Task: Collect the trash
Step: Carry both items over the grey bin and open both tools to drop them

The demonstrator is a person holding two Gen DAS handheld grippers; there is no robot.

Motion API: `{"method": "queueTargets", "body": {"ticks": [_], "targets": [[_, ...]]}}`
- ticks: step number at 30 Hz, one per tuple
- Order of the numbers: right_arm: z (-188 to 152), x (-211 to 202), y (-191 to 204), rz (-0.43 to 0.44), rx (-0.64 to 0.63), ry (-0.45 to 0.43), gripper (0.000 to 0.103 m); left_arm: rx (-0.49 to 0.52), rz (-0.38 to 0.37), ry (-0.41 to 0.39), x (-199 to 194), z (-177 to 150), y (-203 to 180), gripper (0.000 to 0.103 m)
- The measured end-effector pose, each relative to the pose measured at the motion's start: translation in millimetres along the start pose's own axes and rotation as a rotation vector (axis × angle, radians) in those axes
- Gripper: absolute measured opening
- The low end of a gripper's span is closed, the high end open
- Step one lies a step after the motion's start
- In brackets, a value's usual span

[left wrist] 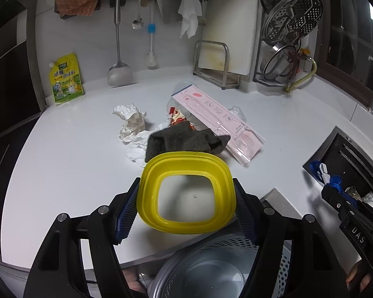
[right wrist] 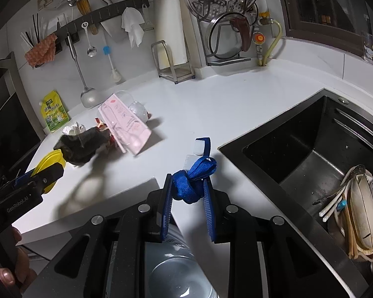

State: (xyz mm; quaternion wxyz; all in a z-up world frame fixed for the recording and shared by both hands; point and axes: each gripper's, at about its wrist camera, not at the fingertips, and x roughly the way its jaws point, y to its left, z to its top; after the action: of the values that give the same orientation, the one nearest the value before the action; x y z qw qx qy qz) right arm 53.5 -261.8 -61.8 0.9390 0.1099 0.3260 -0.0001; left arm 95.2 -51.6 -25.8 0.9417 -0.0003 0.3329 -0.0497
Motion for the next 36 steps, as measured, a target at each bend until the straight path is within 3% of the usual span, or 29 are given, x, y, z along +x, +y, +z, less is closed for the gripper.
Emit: {"method": "queueTargets", "body": {"ticks": [10,18,36], "targets": [[-2,-1,15,0.007,-0.028,0.005,0.023,-0.033,0.022,0.052,10,-16,36,0.068],[-16,-10,24,0.019,-0.036,0.023,0.023,-0.011,0.034,0.037,-15,-33,55,0.068],[-89,-42,45,0.039,-0.078,0.130,0.023,0.091,-0.087,0.080,-48,-87,20,0.068]]}}
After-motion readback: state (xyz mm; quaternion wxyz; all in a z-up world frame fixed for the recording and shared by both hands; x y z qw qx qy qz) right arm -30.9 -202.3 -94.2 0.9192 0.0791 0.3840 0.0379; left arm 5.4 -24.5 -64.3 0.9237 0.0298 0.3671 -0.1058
